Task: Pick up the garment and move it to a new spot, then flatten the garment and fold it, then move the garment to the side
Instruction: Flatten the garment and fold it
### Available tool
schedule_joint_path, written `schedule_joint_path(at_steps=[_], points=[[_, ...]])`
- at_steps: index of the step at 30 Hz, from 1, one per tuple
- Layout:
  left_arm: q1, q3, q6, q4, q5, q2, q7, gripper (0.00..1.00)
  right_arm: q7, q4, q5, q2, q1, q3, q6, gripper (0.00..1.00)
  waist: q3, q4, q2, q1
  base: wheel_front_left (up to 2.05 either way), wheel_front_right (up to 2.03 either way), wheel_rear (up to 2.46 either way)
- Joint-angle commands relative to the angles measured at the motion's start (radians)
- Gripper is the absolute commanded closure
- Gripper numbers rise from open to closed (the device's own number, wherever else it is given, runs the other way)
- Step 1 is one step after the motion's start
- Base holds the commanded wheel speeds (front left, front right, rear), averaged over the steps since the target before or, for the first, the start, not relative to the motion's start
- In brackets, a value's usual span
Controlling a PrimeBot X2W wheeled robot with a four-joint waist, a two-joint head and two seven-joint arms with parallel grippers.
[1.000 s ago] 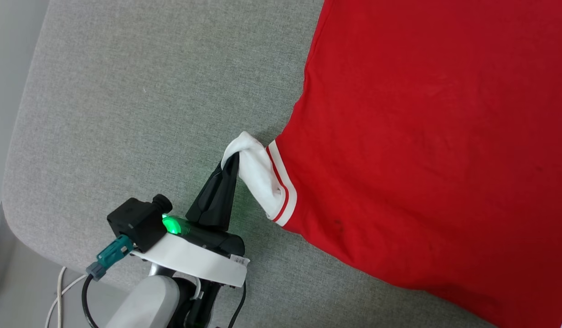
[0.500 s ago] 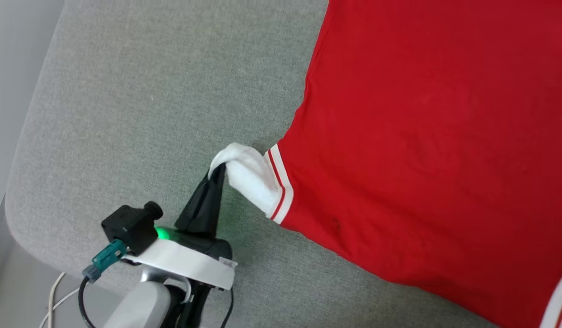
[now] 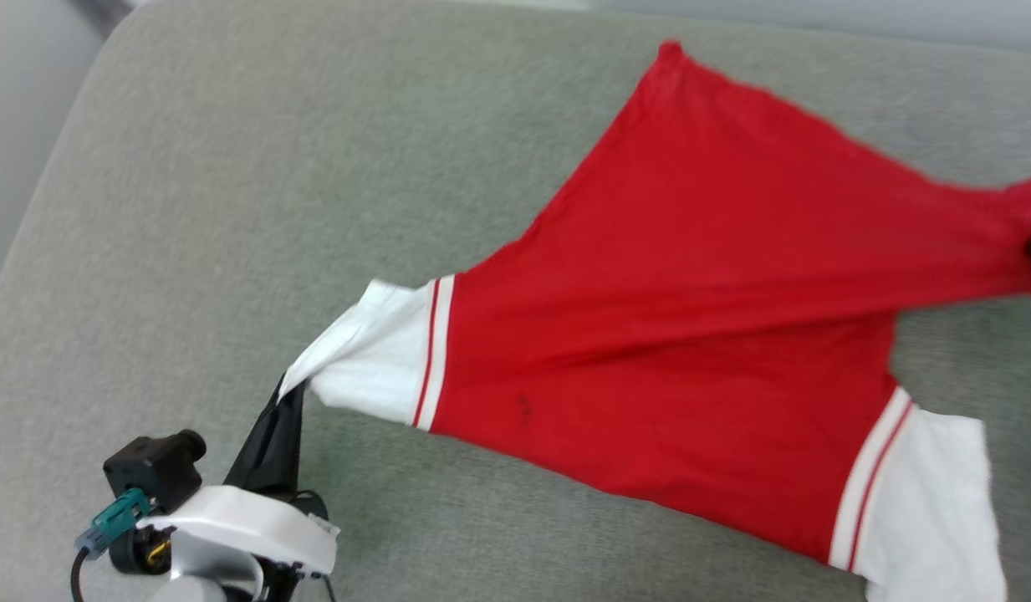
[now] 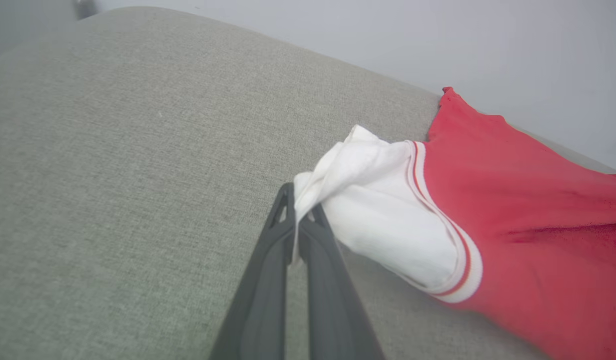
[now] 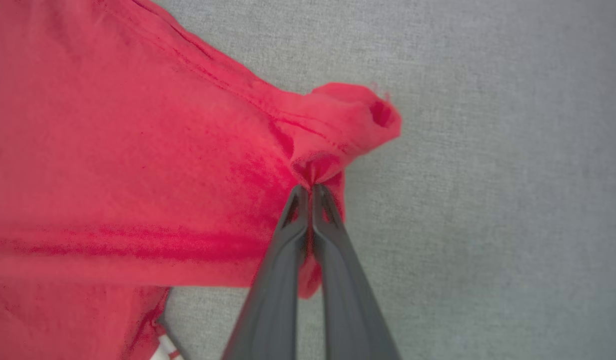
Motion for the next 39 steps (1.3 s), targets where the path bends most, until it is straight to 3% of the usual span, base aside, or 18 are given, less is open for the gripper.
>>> schedule_joint_path(at_steps=[1,7,12,17,21,22,23,24,28,34,39], points=[[0.046,0.017,0.020,0.000,-0.016,0.019,0.017,1.00,-0.017,-0.094,0.041,-0.005,0.150,-0.009,0.000,1.00,-0.086,-0.096,0.0000,0.0000,0.00,0.00,0.00],[0.109,0.050,0.049,0.016,-0.038,0.053,0.041,1.00,-0.042,-0.278,0.077,0.042,0.427,-0.082,0.000,1.00,-0.136,-0.156,0.0000,0.0000,0.00,0.00,0.00],[0.155,0.071,0.065,0.036,-0.059,0.074,0.060,1.00,-0.062,-0.405,0.068,0.135,0.652,-0.159,0.000,1.00,-0.173,-0.188,0.0000,0.0000,0.00,0.00,0.00],[0.180,0.064,0.059,0.050,-0.074,0.073,0.071,1.00,-0.080,-0.464,0.051,0.271,0.843,-0.214,0.000,1.00,-0.201,-0.197,0.0000,0.0000,0.00,0.00,0.00],[0.183,0.056,0.056,0.062,-0.076,0.072,0.076,1.00,-0.103,-0.452,0.054,0.333,0.938,-0.231,0.000,1.00,-0.211,-0.199,0.0000,0.0000,0.00,0.00,0.00],[0.182,0.054,0.053,0.064,-0.076,0.072,0.076,1.00,-0.120,-0.445,0.060,0.341,0.950,-0.226,0.000,0.97,-0.211,-0.201,0.0000,0.0000,0.00,0.00,0.00],[0.179,0.051,0.050,0.065,-0.076,0.072,0.077,1.00,-0.146,-0.438,0.070,0.344,0.950,-0.228,0.000,0.42,-0.211,-0.203,0.0000,0.0000,0.00,0.00,0.00],[0.174,0.047,0.046,0.064,-0.074,0.070,0.078,1.00,-0.174,-0.428,0.080,0.345,0.949,-0.233,0.000,0.00,-0.212,-0.204,0.0000,0.0000,0.00,0.00,0.00],[0.160,0.034,0.045,0.057,-0.066,0.070,0.083,1.00,-0.357,-0.382,0.119,0.349,0.912,-0.238,0.000,0.00,-0.219,-0.207,0.0000,0.0000,0.00,0.00,0.00],[0.141,0.017,0.047,0.030,-0.049,0.066,0.081,1.00,-0.742,-0.325,0.115,0.349,0.805,-0.252,0.000,0.00,-0.223,-0.204,0.0000,0.0000,0.00,0.00,0.00],[0.113,0.001,0.042,0.002,-0.036,0.062,0.082,1.00,-0.874,-0.229,0.077,0.347,0.690,-0.209,0.000,0.00,-0.210,-0.176,0.0000,0.0000,0.00,0.00,0.00]])
